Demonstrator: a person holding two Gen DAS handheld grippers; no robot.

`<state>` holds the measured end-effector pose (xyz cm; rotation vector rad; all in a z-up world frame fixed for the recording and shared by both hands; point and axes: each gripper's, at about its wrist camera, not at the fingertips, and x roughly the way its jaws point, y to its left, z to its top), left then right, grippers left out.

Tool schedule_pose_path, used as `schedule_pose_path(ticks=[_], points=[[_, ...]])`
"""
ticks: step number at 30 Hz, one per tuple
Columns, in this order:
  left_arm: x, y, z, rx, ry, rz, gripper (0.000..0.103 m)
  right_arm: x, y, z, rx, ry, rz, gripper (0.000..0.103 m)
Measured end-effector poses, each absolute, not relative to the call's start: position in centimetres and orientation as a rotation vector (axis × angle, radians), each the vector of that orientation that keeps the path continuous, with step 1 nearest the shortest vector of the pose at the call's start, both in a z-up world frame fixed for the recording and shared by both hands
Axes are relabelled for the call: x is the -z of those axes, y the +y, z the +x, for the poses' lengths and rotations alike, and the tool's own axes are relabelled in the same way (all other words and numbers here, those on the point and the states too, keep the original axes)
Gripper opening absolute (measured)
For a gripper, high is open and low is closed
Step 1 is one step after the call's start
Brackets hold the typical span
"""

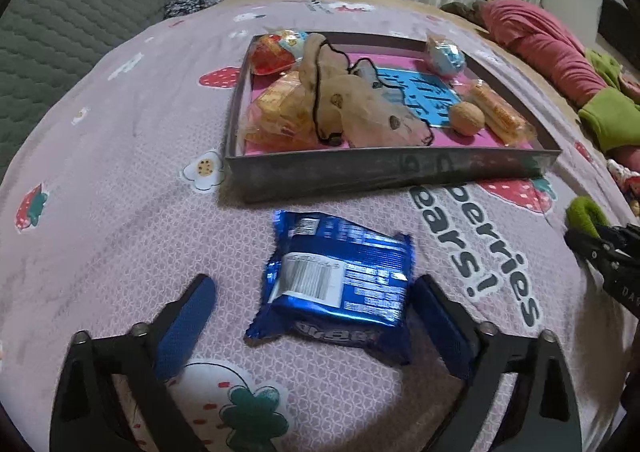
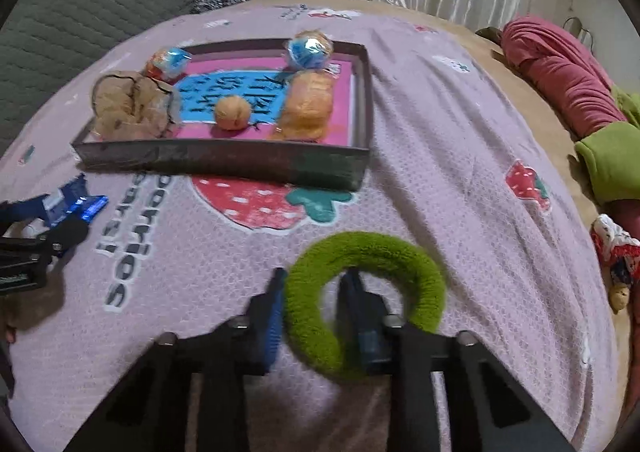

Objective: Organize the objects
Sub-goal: 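Close the left gripper on the blue packet while the right grasps the green ring, then lift the packet and ring and carry both over the pink tray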

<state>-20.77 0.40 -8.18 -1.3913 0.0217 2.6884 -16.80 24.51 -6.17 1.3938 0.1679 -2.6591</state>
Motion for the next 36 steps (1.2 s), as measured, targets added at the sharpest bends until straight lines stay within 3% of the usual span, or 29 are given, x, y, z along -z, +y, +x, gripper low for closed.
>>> schedule_pose_path(ticks=[1, 4, 10, 20, 36], points=[[8.1, 0.5, -20.7, -2.688, 0.027, -1.387, 0.067, 6.0, 24.4, -16.8, 2.649, 0.156, 1.387, 0.018], [8.0, 1.0, -20.7, -2.690, 0.060, -1.380, 0.059, 5.9, 24.0, -16.4, 2.621, 0.140, 1.372, 0.016], [7.6, 0.2, -20.3, -2.673, -0.033, -1.380, 0.057, 4.8, 23.4, -15.6, 2.584, 0.056, 1.319, 0.016], [5.2, 0.4, -18.2, -2.693, -0.026, -1.336, 0.057, 1.1, 20.7, -13.9, 2.578, 0.125, 1.222, 0.016], [-5.4, 1.8, -19.0, -2.803, 0.050, -1.110, 0.057, -8.1, 18.9, -16.2, 2.635, 0.163, 1.000, 0.016]])
